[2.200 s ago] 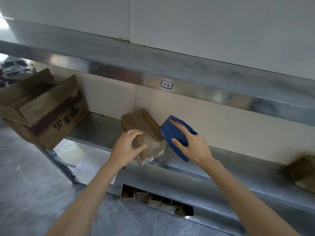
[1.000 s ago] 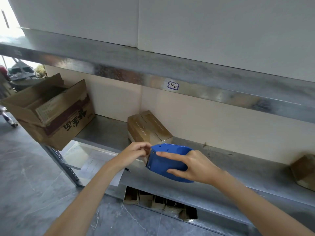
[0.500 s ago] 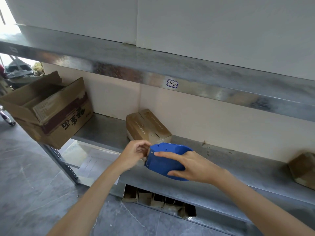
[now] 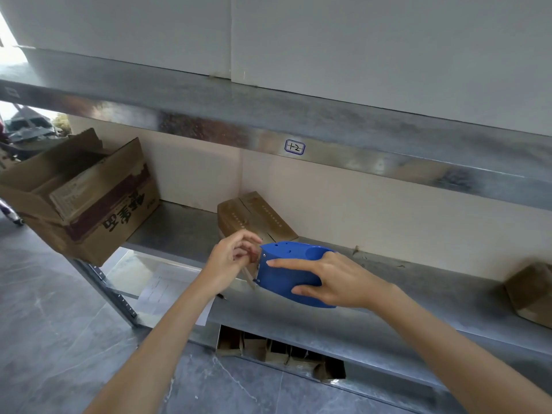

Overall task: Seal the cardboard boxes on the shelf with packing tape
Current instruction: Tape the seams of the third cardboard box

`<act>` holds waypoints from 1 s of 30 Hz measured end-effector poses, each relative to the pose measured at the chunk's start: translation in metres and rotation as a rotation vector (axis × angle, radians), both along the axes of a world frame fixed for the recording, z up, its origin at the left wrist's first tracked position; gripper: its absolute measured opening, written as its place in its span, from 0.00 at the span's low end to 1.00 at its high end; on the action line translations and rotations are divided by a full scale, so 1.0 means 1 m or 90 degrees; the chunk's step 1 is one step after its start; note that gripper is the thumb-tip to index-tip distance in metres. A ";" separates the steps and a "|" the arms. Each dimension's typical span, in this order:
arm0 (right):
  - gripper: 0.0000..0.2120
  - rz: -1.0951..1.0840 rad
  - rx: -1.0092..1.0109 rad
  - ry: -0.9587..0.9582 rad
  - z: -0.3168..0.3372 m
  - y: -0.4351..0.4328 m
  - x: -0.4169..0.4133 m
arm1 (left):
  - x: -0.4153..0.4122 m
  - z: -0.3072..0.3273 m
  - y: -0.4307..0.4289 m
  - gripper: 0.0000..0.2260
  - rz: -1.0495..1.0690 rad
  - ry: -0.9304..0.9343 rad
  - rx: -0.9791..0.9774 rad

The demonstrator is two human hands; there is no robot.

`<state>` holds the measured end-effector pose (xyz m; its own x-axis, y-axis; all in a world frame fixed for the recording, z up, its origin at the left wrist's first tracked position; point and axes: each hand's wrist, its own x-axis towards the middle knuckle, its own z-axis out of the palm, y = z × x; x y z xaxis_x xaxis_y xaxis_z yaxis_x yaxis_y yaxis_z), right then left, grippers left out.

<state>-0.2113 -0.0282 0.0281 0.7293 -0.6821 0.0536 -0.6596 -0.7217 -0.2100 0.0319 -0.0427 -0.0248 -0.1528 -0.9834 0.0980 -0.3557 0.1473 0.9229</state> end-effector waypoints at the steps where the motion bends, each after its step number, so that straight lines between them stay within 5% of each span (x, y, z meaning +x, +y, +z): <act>1: 0.28 0.001 -0.001 -0.004 0.002 -0.002 -0.002 | 0.001 0.001 -0.001 0.15 0.007 -0.003 -0.003; 16: 0.30 -0.075 -0.002 0.052 0.006 -0.017 -0.062 | 0.064 0.004 -0.009 0.12 0.097 -0.022 0.028; 30: 0.33 -0.130 0.070 0.078 -0.010 -0.025 -0.076 | 0.020 -0.035 -0.003 0.10 0.102 -0.036 0.031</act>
<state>-0.2876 -0.0536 0.0178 0.5723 -0.8128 -0.1093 -0.8146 -0.5480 -0.1899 0.0520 -0.0460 -0.0599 0.0028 -0.9990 0.0455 -0.4233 0.0401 0.9051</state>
